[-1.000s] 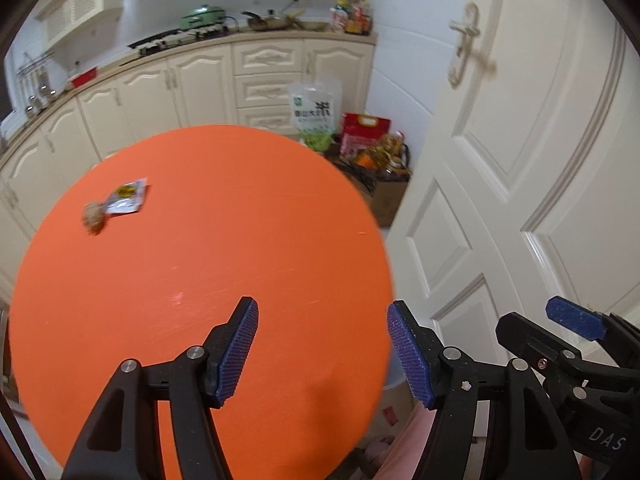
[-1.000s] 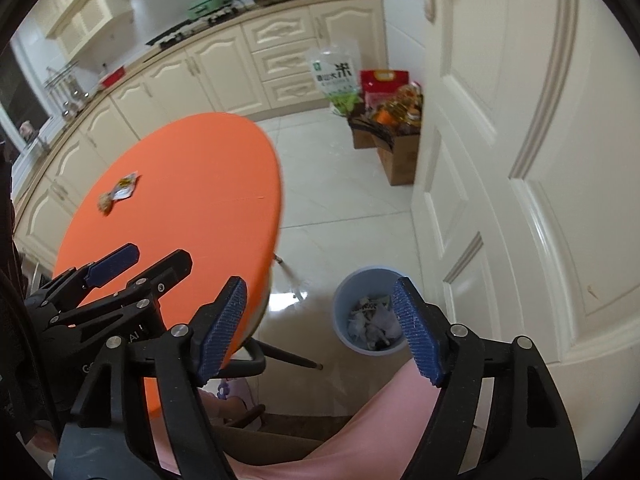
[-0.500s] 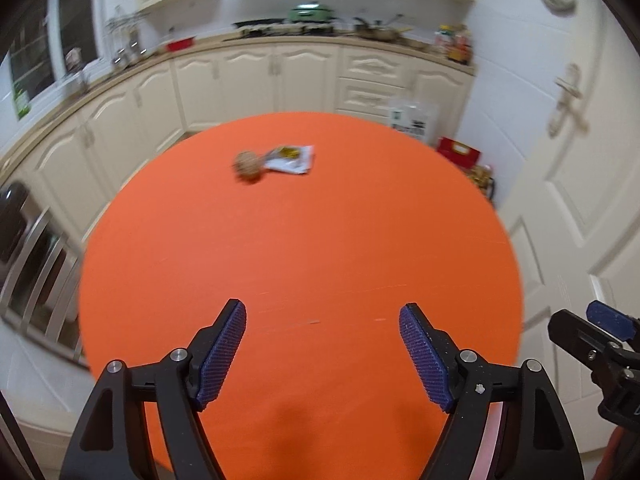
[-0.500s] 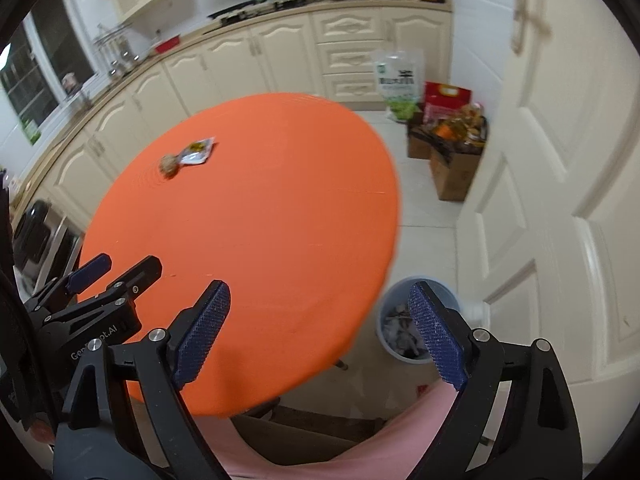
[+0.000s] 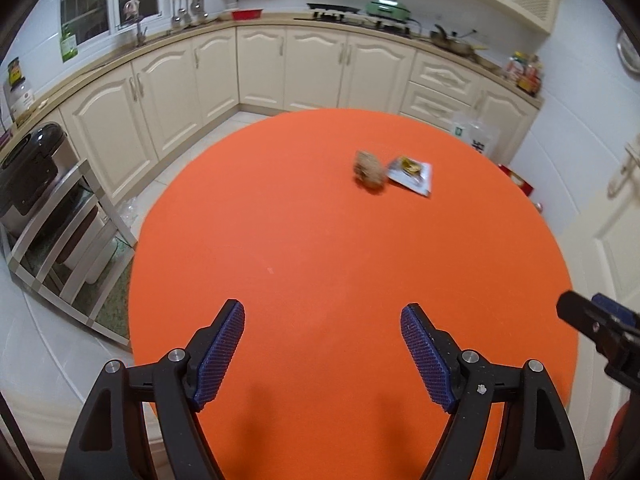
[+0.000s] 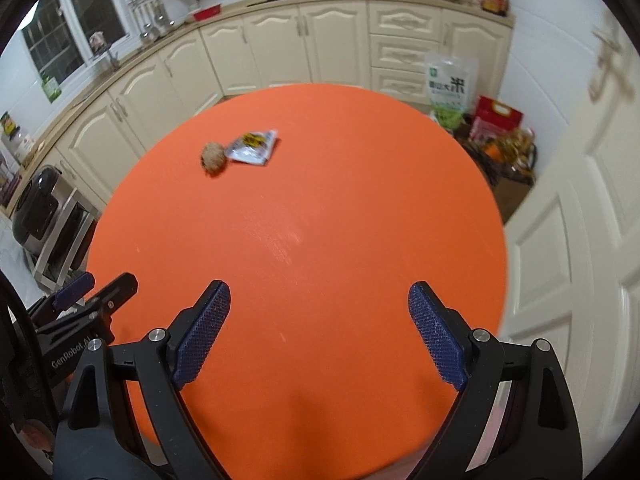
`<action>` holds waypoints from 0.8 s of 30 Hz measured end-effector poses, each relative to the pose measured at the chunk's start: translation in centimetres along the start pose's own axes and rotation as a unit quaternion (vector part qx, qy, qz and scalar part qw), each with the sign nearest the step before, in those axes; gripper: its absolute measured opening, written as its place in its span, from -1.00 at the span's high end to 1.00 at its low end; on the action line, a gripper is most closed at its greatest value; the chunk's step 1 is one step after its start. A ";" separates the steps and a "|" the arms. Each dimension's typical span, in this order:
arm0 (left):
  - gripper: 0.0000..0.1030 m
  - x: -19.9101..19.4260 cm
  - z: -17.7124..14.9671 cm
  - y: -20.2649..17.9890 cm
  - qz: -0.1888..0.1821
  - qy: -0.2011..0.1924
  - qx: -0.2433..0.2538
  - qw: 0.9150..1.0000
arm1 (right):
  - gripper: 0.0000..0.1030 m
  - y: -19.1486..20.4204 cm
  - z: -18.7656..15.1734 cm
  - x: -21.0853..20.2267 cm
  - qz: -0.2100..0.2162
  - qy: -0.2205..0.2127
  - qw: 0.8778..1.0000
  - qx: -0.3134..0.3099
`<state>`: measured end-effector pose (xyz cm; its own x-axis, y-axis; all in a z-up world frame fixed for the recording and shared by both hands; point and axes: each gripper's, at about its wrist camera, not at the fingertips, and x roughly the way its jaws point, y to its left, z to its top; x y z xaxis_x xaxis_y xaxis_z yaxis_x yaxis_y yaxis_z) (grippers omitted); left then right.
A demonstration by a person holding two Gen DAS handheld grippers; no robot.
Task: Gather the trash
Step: 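Move both tools back over the table toward the lump and wrapper, then grasp the yellow-printed wrapper with the right tool while the left tool grasps the brown lump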
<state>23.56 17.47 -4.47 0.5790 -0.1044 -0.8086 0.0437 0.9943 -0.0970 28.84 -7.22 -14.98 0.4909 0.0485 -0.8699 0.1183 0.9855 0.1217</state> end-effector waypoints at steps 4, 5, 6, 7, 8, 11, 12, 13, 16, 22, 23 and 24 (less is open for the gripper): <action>-0.51 2.0 3.0 0.9 -0.004 0.005 -0.015 1.000 | -0.75 1.6 3.5 2.6 0.002 0.008 1.000 -0.016; -0.54 2.6 3.9 1.1 -0.005 0.006 -0.019 1.000 | -0.75 2.1 4.6 3.5 0.006 0.011 1.000 -0.020; -0.57 3.4 4.7 1.3 -0.006 0.007 -0.021 1.000 | -0.75 2.3 5.4 4.3 0.009 0.015 1.000 -0.023; -0.58 4.1 5.6 1.5 -0.007 0.008 -0.025 1.000 | -0.75 2.6 6.6 5.4 0.010 0.022 0.999 -0.026; -0.58 5.0 6.5 1.7 -0.008 0.009 -0.027 1.000 | -0.75 2.8 7.5 6.4 0.011 0.027 0.999 -0.029; -0.58 7.5 9.1 2.1 -0.004 0.016 -0.029 0.999 | -0.75 3.7 10.0 9.3 0.015 0.047 0.998 -0.035; -0.58 8.4 10.0 2.1 -0.003 0.019 -0.030 0.999 | -0.75 4.0 10.8 10.3 0.018 0.057 0.998 -0.036; -0.58 9.2 10.8 2.3 -0.003 0.023 -0.034 0.999 | -0.75 4.1 11.6 11.4 0.022 0.068 0.997 -0.037; -0.58 11.2 12.4 2.9 -0.006 0.035 -0.038 0.999 | -0.75 4.2 13.3 14.1 0.027 0.090 0.995 -0.034; -0.58 14.7 15.5 3.7 0.000 0.057 -0.041 0.998 | -0.75 5.5 15.1 17.1 0.028 0.105 0.993 -0.044; -0.58 15.3 16.0 3.7 0.002 0.060 -0.042 0.997 | -0.73 5.9 15.3 17.6 0.028 0.108 0.992 -0.050; -0.58 15.8 16.3 3.9 0.001 0.064 -0.044 0.997 | -0.62 6.2 15.4 18.0 0.027 0.113 0.992 -0.056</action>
<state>46.20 20.06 -8.16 0.4709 -0.1092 -0.8754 -0.0317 0.9896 -0.1404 51.70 -2.76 -22.50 0.2859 0.1236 -0.9503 -0.0046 0.9918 0.1277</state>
